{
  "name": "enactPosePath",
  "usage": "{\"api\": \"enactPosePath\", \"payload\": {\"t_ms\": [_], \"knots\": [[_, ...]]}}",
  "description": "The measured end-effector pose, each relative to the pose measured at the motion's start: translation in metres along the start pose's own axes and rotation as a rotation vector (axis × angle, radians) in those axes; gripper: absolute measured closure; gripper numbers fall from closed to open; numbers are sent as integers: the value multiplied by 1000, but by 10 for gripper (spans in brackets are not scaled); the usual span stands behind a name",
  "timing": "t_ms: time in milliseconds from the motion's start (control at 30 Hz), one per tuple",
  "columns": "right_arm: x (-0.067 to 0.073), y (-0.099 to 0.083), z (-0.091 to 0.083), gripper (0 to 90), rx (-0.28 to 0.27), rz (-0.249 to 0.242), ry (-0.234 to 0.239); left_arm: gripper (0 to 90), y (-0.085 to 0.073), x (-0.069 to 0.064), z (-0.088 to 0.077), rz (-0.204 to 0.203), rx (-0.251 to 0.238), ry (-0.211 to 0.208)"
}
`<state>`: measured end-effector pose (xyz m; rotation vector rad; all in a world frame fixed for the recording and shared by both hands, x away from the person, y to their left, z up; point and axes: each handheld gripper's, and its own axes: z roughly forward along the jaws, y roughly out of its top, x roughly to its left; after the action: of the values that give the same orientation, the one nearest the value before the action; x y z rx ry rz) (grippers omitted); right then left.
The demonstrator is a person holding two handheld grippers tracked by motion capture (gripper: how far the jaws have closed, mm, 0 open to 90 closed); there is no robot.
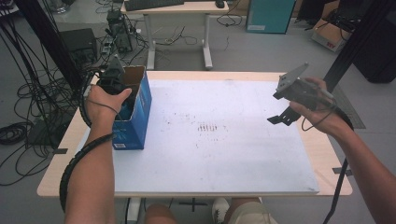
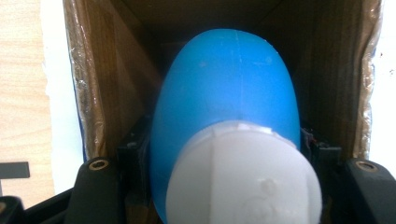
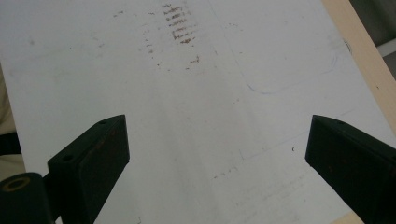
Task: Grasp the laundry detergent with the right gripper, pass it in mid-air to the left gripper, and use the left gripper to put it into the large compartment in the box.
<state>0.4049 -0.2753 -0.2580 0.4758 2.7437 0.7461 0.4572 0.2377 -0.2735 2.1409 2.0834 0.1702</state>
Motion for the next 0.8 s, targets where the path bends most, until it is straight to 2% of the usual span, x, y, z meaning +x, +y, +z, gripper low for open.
{"api": "enactPosePath", "payload": {"t_ms": [800], "knots": [[0, 0, -3, 63, 1, 8, -4, 365, 0, -1, 0, 5, 6, 4]]}}
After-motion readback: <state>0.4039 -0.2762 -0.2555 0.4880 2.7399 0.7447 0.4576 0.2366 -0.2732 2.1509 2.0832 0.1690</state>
